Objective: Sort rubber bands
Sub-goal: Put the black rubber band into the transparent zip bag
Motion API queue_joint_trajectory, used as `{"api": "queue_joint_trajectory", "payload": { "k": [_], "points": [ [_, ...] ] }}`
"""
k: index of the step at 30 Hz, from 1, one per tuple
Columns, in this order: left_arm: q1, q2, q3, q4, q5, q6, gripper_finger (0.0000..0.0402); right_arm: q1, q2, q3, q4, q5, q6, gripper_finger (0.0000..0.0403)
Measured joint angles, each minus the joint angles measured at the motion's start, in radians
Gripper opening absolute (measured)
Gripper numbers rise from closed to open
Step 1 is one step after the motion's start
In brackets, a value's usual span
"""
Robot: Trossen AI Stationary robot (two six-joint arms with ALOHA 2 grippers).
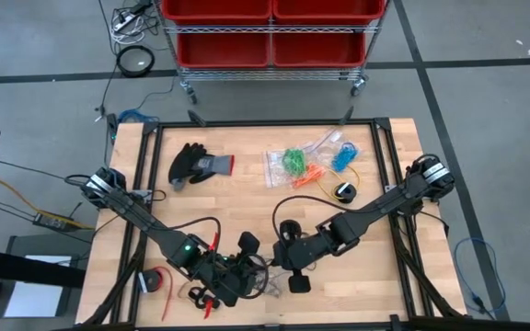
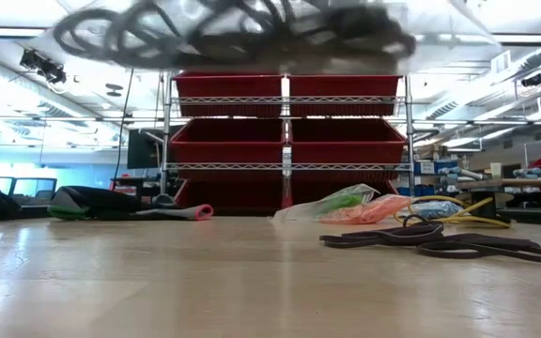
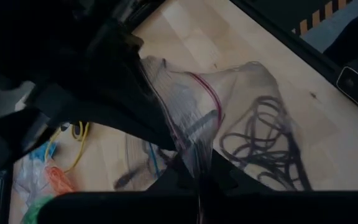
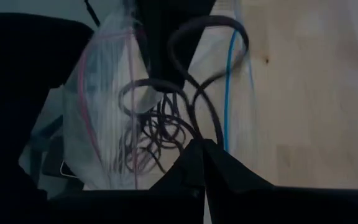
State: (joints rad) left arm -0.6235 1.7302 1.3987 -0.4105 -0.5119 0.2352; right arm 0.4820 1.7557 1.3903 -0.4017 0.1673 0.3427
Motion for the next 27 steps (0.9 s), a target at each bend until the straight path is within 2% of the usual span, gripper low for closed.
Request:
{"api": "queue_joint_trajectory", "payload": {
  "k": [7,12,20,23,27],
  "points": [
    [0.001,0.0,0.0,-0.004,0.0,-0.003,0.0002,0.006,0.005,0.0,-0.008,-0.041,0.023,0.0],
    [0.001,0.0,0.0,-0.007,0.0,-0.007,0.0002,0.021,0.002,0.033,-0.084,-0.055,0.039,0.0],
    [0.001,0.0,0.0,-0.018,0.0,-0.01,0.0002,0.046,-0.001,0.12,-0.108,0.087,0.003,0.0001],
    [0.001,0.0,0.0,-0.05,0.0,-0.016,0.0002,0.048,-0.001,0.132,-0.133,0.098,0.001,0.0016],
    [0.001,0.0,0.0,-0.107,0.0,-0.052,0.0002,0.049,-0.001,0.132,-0.139,0.059,0.054,0.0055]
  ]
}}
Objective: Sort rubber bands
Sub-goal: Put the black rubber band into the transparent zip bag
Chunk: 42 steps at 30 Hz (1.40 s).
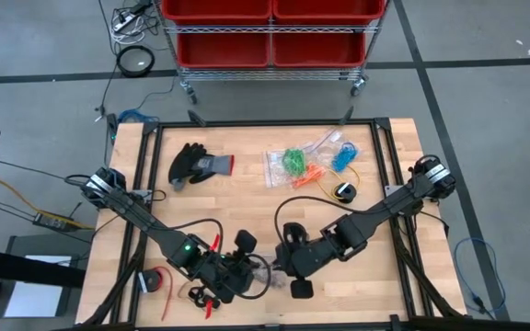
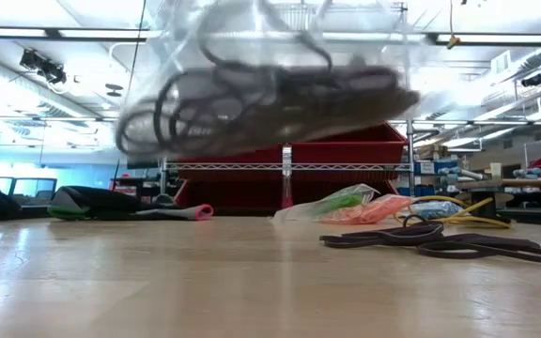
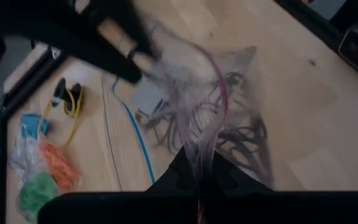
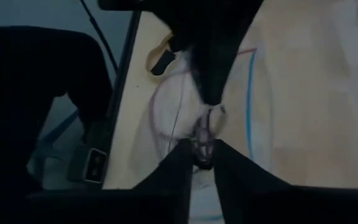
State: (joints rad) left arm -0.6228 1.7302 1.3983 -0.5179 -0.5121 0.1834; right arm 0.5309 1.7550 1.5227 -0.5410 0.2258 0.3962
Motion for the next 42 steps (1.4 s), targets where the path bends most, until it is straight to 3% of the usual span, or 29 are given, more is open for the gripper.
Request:
{"api": "queue_joint_trajectory", "payload": {
  "k": [7,11,19,24,26,40,42],
  "points": [
    [0.001,0.0,0.0,-0.044,0.0,-0.053,0.0002,0.026,0.0,0.0,-0.001,-0.02,0.052,0.0132],
    [0.001,0.0,0.0,-0.047,0.0,-0.058,0.0002,0.039,0.0,0.0,0.0,0.014,0.052,0.0156],
    [0.001,0.0,0.0,-0.1,0.0,-0.089,0.0002,0.064,-0.037,0.0,-0.094,0.178,0.104,0.0148],
    [0.001,0.0,0.0,-0.147,0.0,-0.137,0.0002,0.1,-0.042,-0.01,-0.334,0.29,0.269,0.0142],
    [0.001,0.0,0.0,-0.154,0.0,-0.155,0.0002,0.11,-0.042,-0.056,-0.348,0.305,0.33,0.0141],
    [0.001,0.0,0.0,-0.16,0.0,-0.221,0.0002,0.017,-0.039,-0.543,0.178,0.299,0.352,0.0134],
    [0.001,0.0,0.0,-0.155,0.0,-0.222,0.0002,-0.012,-0.039,-0.594,0.258,0.254,0.352,0.0134]
  ]
}}
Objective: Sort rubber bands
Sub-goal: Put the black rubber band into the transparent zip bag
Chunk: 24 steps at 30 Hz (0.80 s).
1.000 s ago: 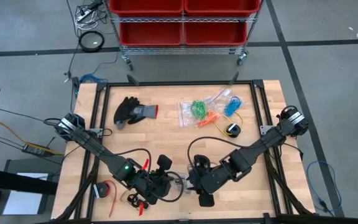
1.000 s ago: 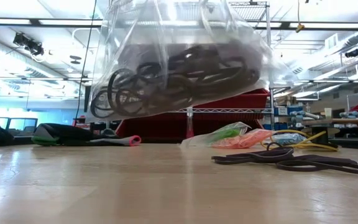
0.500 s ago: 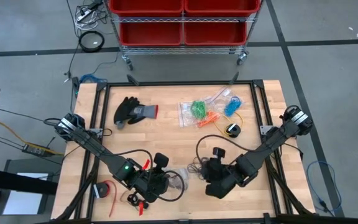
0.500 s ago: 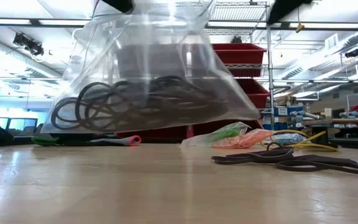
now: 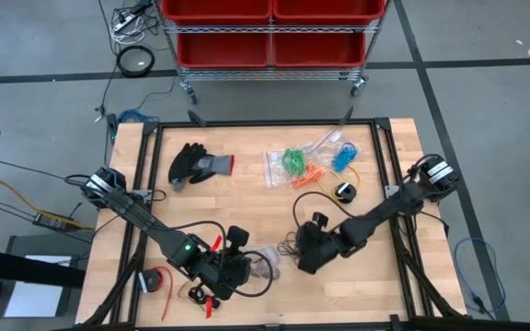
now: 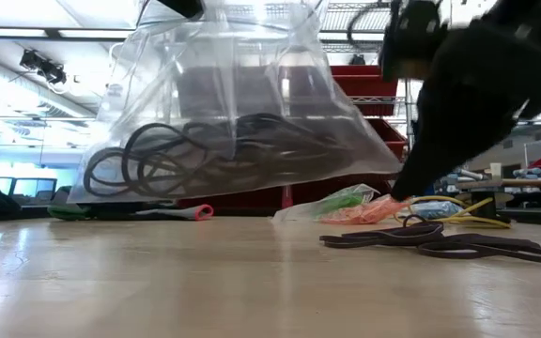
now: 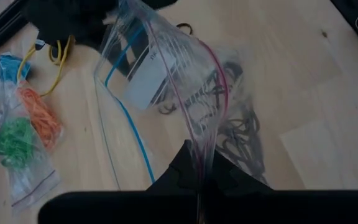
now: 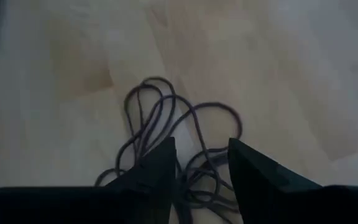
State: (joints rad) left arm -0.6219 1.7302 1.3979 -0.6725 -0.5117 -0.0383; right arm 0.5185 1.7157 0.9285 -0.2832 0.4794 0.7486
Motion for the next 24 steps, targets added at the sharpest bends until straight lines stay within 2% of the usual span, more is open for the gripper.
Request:
{"api": "queue_joint_trajectory", "payload": {
  "k": [5,11,19,24],
  "points": [
    [0.0,0.0,0.0,0.015,0.0,0.0,0.0002,-0.047,0.0,-0.083,0.152,-0.06,-0.021,0.0131],
    [0.0,0.0,0.0,0.033,0.0,-0.001,0.0002,-0.069,0.0,-0.109,0.204,-0.098,-0.046,0.0117],
    [0.0,0.0,0.0,0.032,0.0,-0.023,0.0002,-0.069,0.001,-0.113,0.209,-0.119,-0.043,0.0073],
    [0.0,0.0,0.0,0.033,0.0,-0.023,0.0002,-0.07,0.077,-0.11,0.301,-0.135,-0.053,0.0061]
  ]
}}
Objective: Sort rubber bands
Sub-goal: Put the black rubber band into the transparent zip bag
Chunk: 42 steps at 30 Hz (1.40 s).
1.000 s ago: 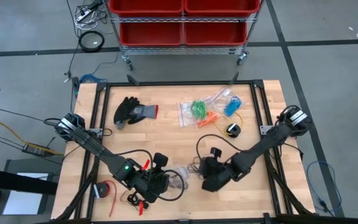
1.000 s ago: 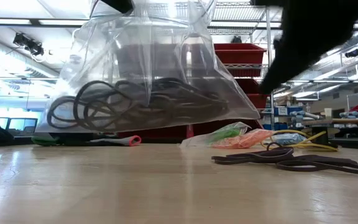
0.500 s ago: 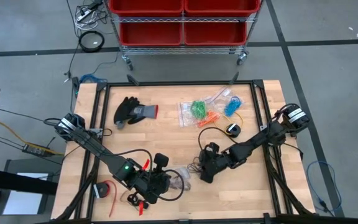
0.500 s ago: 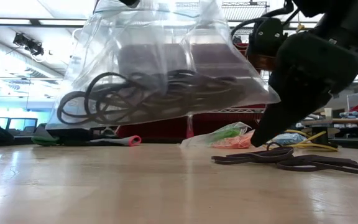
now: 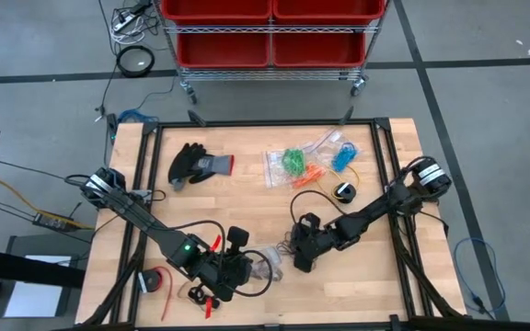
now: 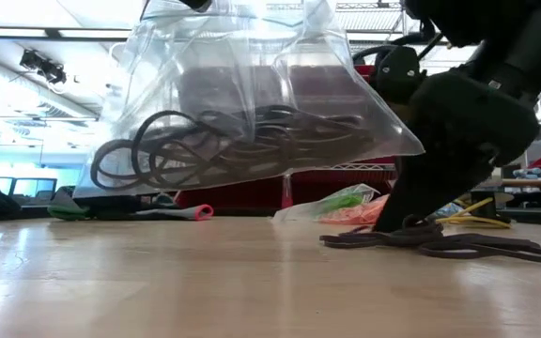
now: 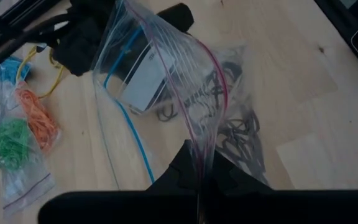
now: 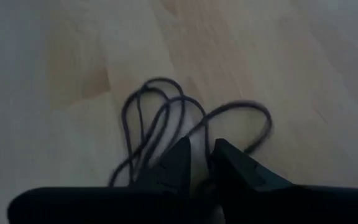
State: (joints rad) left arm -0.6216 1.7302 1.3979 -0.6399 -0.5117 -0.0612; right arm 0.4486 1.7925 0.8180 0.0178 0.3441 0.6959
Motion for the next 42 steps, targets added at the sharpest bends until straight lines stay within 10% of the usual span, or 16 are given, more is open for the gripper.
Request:
{"api": "queue_joint_trajectory", "payload": {
  "k": [42],
  "points": [
    [0.0,0.0,0.0,0.06,0.0,0.002,0.0002,0.108,-0.288,0.345,-0.043,0.318,-0.483,0.0]
  ]
}}
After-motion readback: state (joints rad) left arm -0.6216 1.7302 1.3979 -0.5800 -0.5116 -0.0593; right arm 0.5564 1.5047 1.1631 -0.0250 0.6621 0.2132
